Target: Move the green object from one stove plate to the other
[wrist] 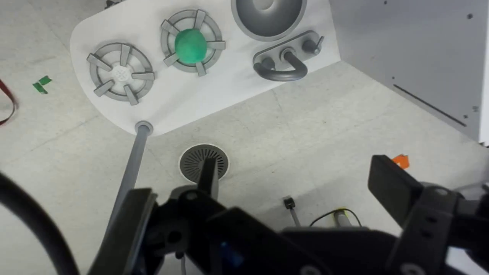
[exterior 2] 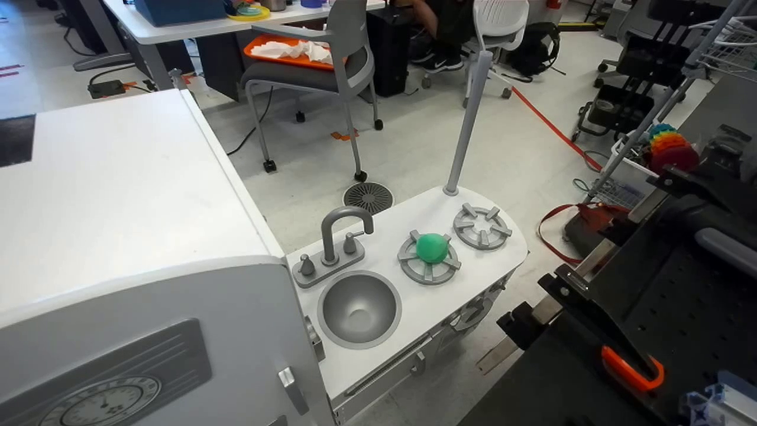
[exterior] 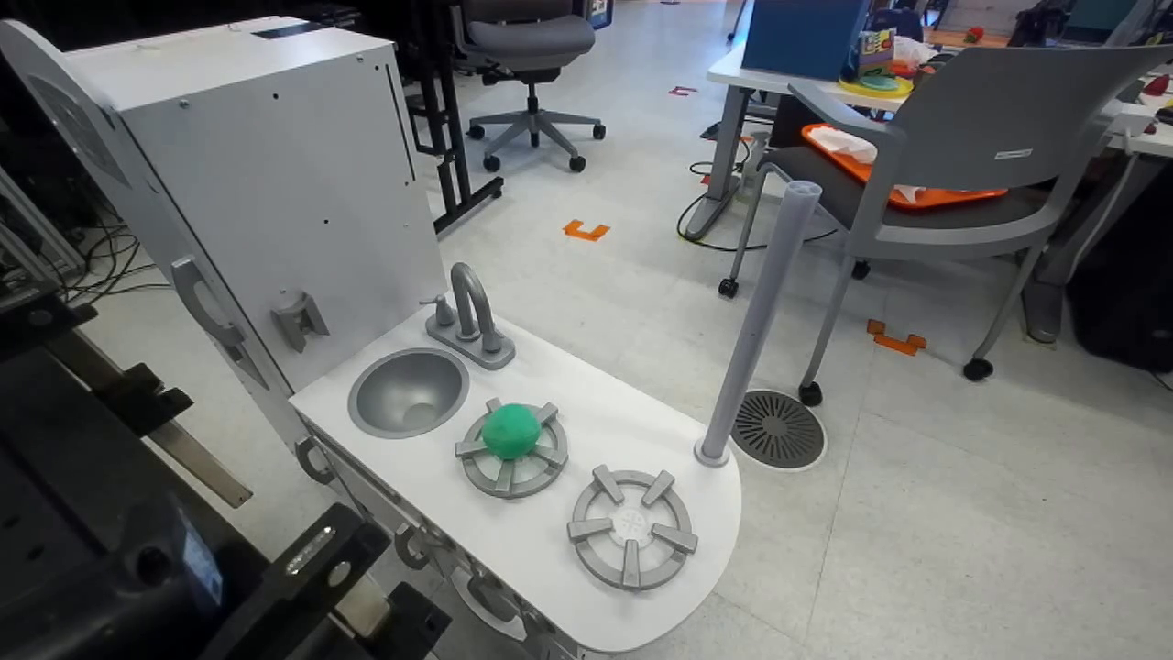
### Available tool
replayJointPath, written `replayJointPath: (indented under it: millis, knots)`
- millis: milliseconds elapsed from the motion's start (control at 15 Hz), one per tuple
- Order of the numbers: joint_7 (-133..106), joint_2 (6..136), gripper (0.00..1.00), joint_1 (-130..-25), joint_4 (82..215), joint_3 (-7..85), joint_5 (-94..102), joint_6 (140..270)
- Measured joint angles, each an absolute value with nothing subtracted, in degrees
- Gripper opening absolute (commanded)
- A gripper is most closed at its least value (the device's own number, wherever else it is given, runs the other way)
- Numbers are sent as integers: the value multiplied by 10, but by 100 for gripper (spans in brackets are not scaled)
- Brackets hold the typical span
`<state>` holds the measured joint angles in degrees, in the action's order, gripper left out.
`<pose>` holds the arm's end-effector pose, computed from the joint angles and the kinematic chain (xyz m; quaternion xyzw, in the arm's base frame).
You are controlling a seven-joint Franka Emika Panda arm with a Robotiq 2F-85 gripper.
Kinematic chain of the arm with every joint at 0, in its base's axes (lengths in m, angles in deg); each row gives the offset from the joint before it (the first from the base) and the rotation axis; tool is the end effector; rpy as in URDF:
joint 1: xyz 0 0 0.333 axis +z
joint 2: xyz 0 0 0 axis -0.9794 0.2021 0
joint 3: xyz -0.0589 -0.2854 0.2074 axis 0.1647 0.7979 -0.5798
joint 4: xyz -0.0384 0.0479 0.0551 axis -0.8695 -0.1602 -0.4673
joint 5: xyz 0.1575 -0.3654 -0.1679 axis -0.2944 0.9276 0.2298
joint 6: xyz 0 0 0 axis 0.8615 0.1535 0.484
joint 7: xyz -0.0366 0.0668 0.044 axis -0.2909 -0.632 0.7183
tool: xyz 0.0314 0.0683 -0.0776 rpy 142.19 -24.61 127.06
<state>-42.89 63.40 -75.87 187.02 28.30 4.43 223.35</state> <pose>0.5757 0.0941 0.3187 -0.9751 0.1895 -0.1098 0.0355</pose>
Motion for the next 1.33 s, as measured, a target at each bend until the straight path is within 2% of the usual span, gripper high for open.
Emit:
replayJointPath:
  millis: [200, 867, 1333]
  knots:
    - [-511, 751, 100, -718, 1800, 333, 106, 2259]
    - [-599, 1131, 100, -634, 1526, 449, 56, 2266]
    - [-685, 1336, 100, -635, 1325, 454, -7, 2141]
